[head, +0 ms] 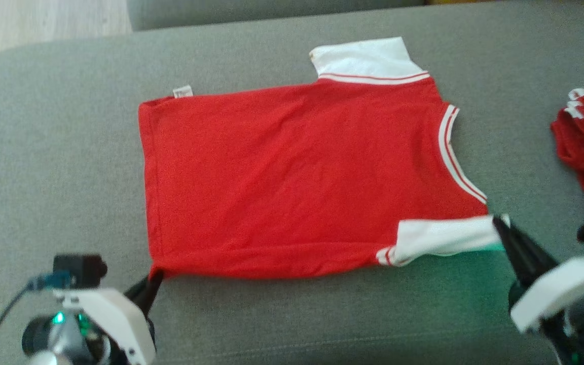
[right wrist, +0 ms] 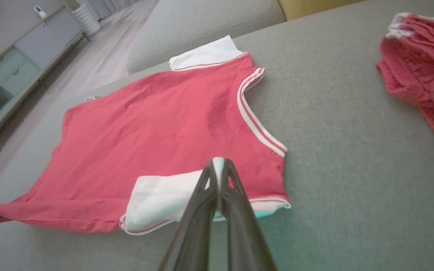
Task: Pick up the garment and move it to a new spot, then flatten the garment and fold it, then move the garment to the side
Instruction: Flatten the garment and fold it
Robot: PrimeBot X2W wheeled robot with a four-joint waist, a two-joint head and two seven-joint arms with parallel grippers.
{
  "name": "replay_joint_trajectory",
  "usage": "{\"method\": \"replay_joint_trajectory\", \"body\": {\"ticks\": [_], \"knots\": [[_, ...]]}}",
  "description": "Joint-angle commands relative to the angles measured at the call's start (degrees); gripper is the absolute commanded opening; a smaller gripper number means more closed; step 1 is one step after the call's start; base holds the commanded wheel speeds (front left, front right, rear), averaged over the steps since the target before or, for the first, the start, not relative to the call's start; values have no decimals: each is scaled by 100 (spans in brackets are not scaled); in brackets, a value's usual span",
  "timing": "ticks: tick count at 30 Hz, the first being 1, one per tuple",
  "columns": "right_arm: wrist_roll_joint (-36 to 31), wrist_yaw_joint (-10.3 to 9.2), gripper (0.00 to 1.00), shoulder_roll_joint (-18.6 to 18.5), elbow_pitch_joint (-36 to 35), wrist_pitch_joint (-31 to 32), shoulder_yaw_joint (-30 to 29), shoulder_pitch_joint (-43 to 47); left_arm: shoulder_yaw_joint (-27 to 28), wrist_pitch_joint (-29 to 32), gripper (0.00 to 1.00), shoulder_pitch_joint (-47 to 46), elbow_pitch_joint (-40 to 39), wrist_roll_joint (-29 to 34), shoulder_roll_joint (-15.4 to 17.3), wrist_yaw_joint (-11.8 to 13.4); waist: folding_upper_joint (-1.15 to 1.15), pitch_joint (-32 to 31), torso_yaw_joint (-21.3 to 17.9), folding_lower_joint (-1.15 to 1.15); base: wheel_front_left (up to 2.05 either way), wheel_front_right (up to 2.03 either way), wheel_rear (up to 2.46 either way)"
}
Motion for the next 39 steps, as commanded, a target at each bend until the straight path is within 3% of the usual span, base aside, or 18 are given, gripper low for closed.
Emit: {"method": "replay_joint_trajectory", "body": {"ticks": [1,8,15,16,17,18,23,26,27,29,34,39], "knots": [[-65,21,0,-260,-26,-118,183,-461,233,125,0,-544,-25,-94,193,-81,0,182,39,0,0,0,0],[-27,21,0,-795,1165,-726,843,-1793,199,663,0,-1532,714,-416,305,-447,0,527,100,0,0,0,0],[165,21,0,-1094,2273,-1569,1467,-2817,165,733,0,-2245,1337,-569,253,-733,0,770,139,0,0,0,0],[171,21,0,-1113,2416,-1719,1542,-2926,157,711,22,-2323,1451,-616,219,-795,0,798,141,0,0,0,0],[177,21,40,-1122,2564,-1856,1615,-3015,147,663,56,-2397,1565,-624,196,-838,0,826,146,0,0,0,0],[170,21,100,-1127,2686,-1999,1694,-3092,149,568,100,-2463,1672,-609,165,-859,0,847,151,0,0,0,0],[17,21,100,-1065,3056,-2973,1928,-3258,232,-254,100,-2524,2058,-476,-123,-818,0,884,138,0,0,0,0],[-245,21,100,-985,3166,-3525,1830,-3192,381,-1139,100,-2411,2088,-256,-357,-585,0,869,135,0,0,0,0],[-245,21,100,-985,3166,-3525,1830,-3192,381,-1139,100,-2411,2088,-256,-357,-585,0,869,135,0,0,0,0],[-468,21,100,-905,3155,-3752,1678,-3086,522,-1807,100,-2298,2088,-92,-566,-303,0,846,145,0,0,0,0],[-1124,21,100,-567,2793,-3946,1091,-2615,508,-3054,100,-1980,1972,386,-907,75,0,718,177,0,0,0,0],[-1697,21,100,-159,2130,-3861,709,-1973,360,-3576,100,-1745,1606,1126,-955,448,0,565,189,0,0,0,0]]}}
